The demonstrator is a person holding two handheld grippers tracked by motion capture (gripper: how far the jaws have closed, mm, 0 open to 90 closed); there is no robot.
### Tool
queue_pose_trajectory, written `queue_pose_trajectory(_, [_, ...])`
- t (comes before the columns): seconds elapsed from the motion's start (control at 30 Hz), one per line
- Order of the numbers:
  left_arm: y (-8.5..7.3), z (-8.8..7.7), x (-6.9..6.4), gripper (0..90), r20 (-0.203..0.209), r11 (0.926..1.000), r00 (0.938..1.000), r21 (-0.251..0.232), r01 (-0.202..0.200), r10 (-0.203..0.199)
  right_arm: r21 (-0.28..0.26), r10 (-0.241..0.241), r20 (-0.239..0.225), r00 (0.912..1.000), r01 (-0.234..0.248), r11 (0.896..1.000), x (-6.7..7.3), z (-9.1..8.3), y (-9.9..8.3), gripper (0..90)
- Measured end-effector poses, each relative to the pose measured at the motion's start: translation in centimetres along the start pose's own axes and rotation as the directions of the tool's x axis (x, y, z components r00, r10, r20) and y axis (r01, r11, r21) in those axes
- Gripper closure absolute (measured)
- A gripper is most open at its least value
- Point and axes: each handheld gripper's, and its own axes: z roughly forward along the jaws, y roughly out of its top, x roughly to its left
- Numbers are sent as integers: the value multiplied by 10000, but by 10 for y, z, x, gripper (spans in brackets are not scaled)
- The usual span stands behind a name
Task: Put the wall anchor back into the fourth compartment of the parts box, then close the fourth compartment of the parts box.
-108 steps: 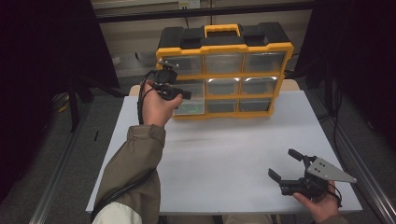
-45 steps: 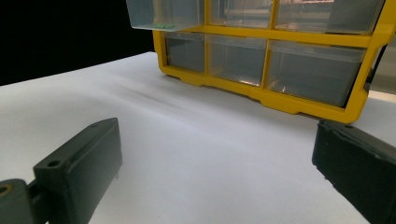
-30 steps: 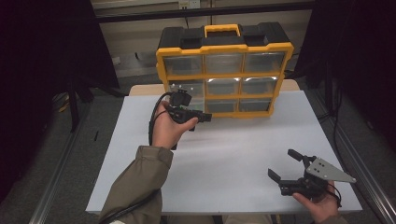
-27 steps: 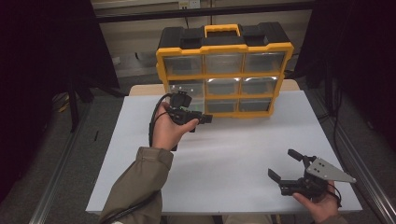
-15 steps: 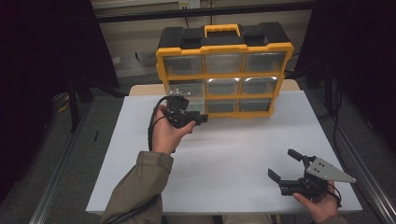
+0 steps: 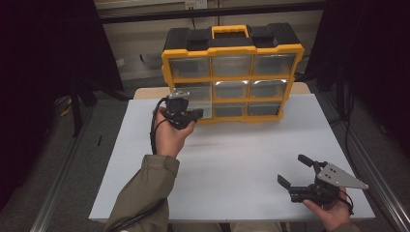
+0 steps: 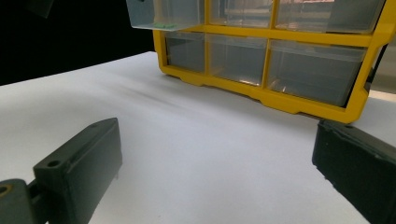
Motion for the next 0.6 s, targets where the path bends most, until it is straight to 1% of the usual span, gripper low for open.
queue_pose_trajectory(0.13, [1,-1,1,900,-238,9998,9997,-182,37,-41,-29,-12,-20,10000,12,10000,1,1,0,15])
queue_pose_trajectory(0.23, [0,-1,2,900,-308,9998,9995,-184,8,-13,-16,-11,-38,10000,11,10000,0,1,0,15])
queue_pose_trajectory(0.3, [0,-1,3,900,-364,9997,9993,-231,80,-89,-40,-69,-39,10000,69,10000,0,2,0,15])
queue_pose_trajectory(0.4, [-1,0,3,900,-404,9995,9991,-302,88,-100,-6,15,-34,10000,-15,10000,1,2,0,15])
queue_pose_trajectory(0.47, [0,1,4,900,-420,9997,9991,-225,30,-39,-52,-43,-30,10000,43,10000,0,2,0,15])
queue_pose_trajectory(0.5, [0,2,3,900,-418,9997,9991,-248,59,-70,-25,-95,-40,9999,95,10000,-1,2,0,15])
queue_pose_trajectory(0.53, [0,3,4,900,-417,9996,9991,-272,92,-103,-21,53,-8,10000,-53,10000,0,2,0,15])
queue_pose_trajectory(0.6, [0,3,5,900,-473,9995,9988,-287,96,-110,-27,-89,-44,10000,89,10000,-1,2,0,15])
